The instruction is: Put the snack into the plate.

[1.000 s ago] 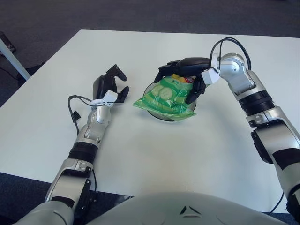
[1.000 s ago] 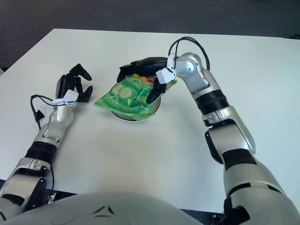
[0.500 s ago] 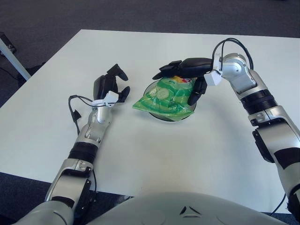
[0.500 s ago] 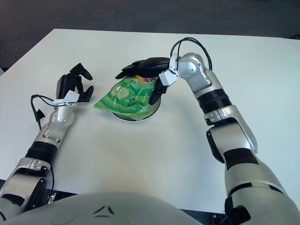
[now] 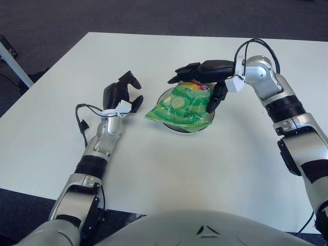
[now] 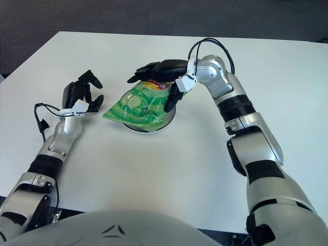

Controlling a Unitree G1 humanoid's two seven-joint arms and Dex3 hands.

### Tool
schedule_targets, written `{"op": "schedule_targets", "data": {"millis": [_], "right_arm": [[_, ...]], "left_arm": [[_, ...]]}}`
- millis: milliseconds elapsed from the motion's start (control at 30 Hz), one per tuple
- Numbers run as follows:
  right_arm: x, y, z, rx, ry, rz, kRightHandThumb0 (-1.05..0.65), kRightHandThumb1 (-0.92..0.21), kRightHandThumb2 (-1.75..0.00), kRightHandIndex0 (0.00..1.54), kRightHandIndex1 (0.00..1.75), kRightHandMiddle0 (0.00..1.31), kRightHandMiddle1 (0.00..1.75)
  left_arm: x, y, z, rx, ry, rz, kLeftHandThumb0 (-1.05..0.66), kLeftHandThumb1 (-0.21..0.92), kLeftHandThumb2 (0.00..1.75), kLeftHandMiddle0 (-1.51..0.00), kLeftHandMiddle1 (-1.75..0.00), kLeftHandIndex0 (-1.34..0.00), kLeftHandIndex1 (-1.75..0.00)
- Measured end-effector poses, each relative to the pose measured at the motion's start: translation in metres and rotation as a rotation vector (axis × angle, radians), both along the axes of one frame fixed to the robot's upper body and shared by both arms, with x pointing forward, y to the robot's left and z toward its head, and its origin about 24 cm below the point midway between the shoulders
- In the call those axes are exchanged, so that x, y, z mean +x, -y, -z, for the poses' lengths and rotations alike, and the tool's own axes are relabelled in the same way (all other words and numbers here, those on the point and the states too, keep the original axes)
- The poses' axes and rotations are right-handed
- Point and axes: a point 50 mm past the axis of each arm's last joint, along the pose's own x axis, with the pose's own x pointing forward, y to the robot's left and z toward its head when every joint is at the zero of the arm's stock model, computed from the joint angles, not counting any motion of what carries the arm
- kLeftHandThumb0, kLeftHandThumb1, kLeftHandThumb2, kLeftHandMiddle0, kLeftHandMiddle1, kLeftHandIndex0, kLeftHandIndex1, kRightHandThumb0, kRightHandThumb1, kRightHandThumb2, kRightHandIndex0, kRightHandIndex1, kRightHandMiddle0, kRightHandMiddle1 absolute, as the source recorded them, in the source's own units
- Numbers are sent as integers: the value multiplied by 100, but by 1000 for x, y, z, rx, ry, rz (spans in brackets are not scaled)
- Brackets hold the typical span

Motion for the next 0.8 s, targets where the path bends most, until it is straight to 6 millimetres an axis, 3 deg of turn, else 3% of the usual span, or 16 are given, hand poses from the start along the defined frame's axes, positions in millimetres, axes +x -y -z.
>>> {"op": "schedule_targets", "data": {"millis": [267, 600, 800], "right_arm": [[5, 6, -13, 29, 61, 25, -99, -71, -34, 0, 0, 0, 2], [10, 21, -36, 6, 138, 36, -104, -80, -24, 0, 0, 0, 0], [15, 34, -38, 33, 139, 78, -105, -82, -23, 0, 0, 0, 0]], "left_arm": [[0, 1, 1, 21, -9, 2, -52, 22, 144, -133, -175, -70, -175], [0, 2, 1, 26, -9, 8, -52, 22, 143, -134, -175, -69, -175], [-1, 3, 1, 22, -10, 12, -52, 22, 143, -134, -175, -69, -175]]}}
